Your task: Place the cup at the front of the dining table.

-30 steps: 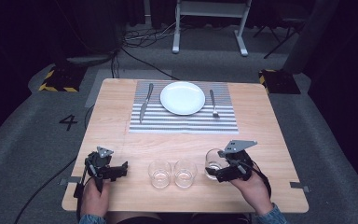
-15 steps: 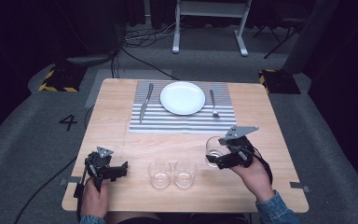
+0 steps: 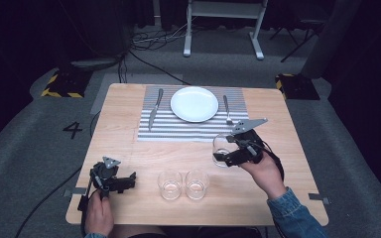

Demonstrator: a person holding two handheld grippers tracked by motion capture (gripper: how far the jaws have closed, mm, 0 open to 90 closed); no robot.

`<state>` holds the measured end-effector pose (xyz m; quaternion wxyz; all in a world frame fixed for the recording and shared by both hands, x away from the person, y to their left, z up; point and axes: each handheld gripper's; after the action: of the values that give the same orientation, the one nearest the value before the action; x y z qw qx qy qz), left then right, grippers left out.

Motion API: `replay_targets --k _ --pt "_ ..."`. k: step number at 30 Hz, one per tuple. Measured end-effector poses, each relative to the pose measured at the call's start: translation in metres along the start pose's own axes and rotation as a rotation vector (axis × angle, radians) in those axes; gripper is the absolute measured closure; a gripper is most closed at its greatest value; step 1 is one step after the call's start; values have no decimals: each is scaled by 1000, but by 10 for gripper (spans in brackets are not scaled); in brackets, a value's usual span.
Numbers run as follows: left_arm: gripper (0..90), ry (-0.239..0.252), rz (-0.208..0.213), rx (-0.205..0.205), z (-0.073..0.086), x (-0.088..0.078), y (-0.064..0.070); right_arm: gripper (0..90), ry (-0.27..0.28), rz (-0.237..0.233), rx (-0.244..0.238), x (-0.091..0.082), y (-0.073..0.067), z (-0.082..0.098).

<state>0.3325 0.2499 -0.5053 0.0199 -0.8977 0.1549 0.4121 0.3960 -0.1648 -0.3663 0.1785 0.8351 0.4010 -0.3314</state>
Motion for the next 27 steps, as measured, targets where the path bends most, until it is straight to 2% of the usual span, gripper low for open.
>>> replay_targets --k 5,7,13,23,27 --pt "1 2 2 -1 0 0 0 187 -3 13 -26 5 3 -14" --pt "1 -1 1 0 0 0 0 187 -3 17 -15 6 2 -17" --pt "1 0 2 0 0 0 0 187 8 23 -37 16 7 -38" --pt "1 0 2 0 0 0 0 187 38 27 -34 29 13 -70" --pt "1 0 2 0 0 0 0 187 33 37 -31 36 15 -81"
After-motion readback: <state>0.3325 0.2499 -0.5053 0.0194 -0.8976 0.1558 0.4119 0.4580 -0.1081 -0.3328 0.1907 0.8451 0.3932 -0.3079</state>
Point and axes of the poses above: each handheld gripper's, and its own axes: x roughly forward along the jaws, z roughly out of its underside, y roughly to its right, and after that the axes turned 5 degrees about z, right-handed
